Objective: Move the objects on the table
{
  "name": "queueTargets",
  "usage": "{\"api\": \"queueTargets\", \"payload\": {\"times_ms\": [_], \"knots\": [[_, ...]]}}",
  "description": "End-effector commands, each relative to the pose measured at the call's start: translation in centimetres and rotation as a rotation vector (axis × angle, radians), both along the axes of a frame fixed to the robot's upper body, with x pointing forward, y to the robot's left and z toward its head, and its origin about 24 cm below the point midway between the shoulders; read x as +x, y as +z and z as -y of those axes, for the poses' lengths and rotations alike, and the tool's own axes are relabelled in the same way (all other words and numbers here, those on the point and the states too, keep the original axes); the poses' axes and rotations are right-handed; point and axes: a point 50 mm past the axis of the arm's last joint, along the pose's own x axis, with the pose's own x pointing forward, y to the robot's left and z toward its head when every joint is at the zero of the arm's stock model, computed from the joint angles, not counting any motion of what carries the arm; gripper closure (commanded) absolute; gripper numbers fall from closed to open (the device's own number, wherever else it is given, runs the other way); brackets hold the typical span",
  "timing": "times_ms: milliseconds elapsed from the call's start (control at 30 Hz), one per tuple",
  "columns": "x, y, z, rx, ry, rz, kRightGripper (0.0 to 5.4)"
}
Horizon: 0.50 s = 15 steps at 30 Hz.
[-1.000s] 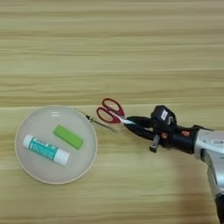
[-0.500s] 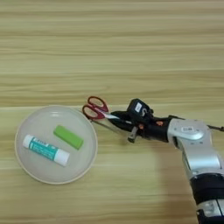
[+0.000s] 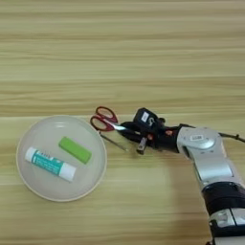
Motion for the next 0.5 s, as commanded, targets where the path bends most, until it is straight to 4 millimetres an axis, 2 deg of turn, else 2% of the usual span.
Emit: {"api": "queueTargets", "payload": {"times_ms": [33,500], "knots": [[1.99,3.56,-0.06,-0.026,0.008,0.163,4.69],[2.02,4.04,-0.89,-0.004,0.032,0.197,4.69]]}}
